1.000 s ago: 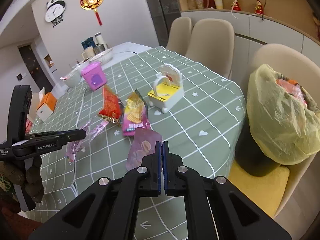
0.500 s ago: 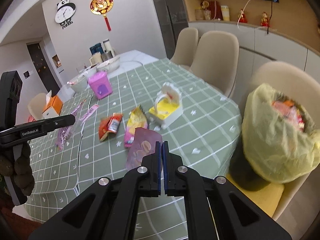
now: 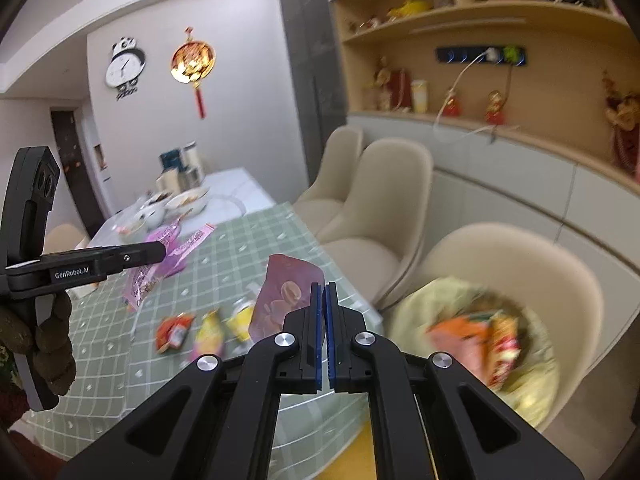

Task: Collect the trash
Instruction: 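Carry the pink candy bar and purple packet over the bin with both tools, then open the left tool to drop the candy bar while the right tool holds the packet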

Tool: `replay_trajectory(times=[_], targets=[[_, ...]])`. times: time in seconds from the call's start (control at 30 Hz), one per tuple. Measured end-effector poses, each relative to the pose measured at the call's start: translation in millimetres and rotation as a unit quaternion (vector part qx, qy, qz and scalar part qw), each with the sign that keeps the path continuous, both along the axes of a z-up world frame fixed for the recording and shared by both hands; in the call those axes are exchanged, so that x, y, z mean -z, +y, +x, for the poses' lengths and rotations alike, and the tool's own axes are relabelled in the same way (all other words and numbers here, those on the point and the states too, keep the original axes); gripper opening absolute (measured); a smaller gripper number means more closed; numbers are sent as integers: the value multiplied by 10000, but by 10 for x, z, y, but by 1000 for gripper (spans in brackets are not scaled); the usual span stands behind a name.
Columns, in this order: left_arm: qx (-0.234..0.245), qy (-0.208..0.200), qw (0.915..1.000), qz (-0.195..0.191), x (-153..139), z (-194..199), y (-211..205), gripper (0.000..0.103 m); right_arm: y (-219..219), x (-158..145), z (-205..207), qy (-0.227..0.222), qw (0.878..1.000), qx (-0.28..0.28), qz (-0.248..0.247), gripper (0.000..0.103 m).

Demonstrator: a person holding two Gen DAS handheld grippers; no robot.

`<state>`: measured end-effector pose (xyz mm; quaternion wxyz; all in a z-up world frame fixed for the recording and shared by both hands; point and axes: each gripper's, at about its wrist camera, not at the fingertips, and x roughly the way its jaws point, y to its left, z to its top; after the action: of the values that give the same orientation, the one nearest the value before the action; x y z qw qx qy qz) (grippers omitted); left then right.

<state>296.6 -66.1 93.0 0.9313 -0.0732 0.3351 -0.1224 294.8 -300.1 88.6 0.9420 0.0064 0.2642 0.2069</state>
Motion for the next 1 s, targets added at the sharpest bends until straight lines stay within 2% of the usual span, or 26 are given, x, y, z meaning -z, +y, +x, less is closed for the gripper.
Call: replay_trajectory(times=[0.1,0.33,0.5,0.67,1.0], targets=[[267,-85,9996,-84,-10,198,-326,18,-298,-49,60,-80,9997,212,13,4],[823,17,9958,-396,154,716,-1144,18,-1077,-86,167,-351,9956,853,-155,4],[1119,183,9930,-344,345,993,-1657,18,-1512,-5,374,-267,9922,1217,-40,4],[1315,533,9892,-375,548,1233,-2010,18,-1775,143,533,-104,9901,1397,68,4],[1366,655,9876,-415,782,1450,-2215,18,-2064,375,664,86,9863,1632,239,4]])
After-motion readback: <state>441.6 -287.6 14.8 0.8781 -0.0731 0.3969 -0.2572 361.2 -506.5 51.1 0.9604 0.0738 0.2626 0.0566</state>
